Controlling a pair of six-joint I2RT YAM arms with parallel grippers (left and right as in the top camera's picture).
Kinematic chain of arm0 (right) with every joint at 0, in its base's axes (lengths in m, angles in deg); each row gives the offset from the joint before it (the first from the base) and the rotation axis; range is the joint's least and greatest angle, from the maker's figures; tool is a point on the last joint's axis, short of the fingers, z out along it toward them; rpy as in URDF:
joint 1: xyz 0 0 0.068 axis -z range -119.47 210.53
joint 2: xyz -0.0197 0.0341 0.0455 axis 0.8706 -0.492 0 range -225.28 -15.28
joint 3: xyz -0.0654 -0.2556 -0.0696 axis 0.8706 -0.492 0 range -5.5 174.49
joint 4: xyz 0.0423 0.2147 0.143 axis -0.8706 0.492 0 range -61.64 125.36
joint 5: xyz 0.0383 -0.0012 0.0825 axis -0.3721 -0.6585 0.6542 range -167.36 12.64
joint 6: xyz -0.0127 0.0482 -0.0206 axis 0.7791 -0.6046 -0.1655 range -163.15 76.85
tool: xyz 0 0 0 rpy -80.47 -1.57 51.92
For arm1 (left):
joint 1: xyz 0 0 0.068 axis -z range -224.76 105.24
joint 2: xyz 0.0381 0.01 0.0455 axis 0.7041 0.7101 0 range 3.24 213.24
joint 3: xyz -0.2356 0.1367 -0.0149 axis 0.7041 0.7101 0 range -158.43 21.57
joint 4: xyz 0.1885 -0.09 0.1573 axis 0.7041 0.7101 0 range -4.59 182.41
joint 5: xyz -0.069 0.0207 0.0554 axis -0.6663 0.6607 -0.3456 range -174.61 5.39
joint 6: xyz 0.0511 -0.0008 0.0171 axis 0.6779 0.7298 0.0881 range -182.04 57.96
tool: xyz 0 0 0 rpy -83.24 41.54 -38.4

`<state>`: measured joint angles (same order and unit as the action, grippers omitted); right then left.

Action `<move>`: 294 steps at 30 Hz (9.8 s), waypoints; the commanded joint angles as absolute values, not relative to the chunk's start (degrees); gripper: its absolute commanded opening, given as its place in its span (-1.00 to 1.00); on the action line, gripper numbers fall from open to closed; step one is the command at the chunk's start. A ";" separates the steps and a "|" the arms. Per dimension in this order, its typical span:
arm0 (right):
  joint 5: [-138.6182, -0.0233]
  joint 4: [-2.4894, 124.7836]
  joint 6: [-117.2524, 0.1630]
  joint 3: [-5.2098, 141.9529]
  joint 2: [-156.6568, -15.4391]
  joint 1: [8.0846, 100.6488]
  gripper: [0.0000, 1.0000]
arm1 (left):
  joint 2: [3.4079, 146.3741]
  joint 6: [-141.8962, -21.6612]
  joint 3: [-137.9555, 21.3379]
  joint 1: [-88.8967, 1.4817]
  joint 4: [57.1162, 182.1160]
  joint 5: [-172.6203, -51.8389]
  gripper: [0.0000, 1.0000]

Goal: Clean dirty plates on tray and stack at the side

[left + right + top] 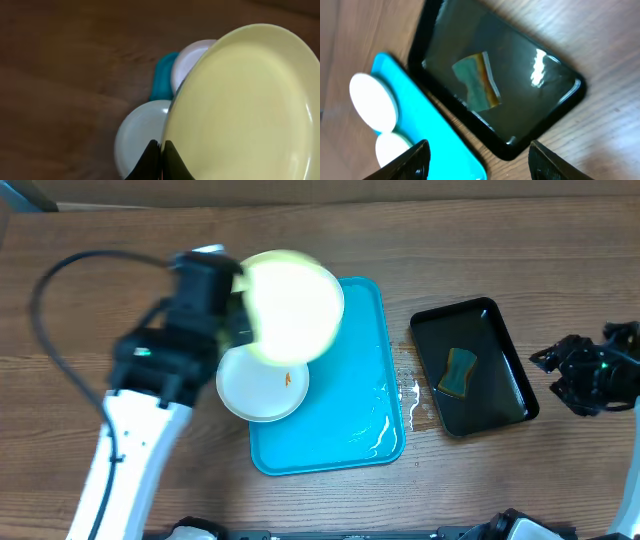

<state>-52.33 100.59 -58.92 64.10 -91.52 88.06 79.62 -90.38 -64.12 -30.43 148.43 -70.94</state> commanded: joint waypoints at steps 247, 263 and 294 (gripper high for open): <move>-75.71 81.64 -64.69 57.04 -119.15 46.79 -0.92 | 97.74 -92.32 -34.07 -28.11 131.65 -85.91 -0.92; -57.35 84.92 -57.87 63.03 -100.55 38.73 -0.92 | 97.74 -92.54 -34.07 -28.11 130.47 -86.18 -0.92; -72.61 63.56 -71.53 62.28 -132.66 17.83 -0.92 | 97.74 -92.48 -34.05 -28.22 131.23 -86.98 -0.92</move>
<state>-67.69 62.88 -70.76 63.60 -126.73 16.72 97.39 -91.87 -34.59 -28.42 130.99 -86.79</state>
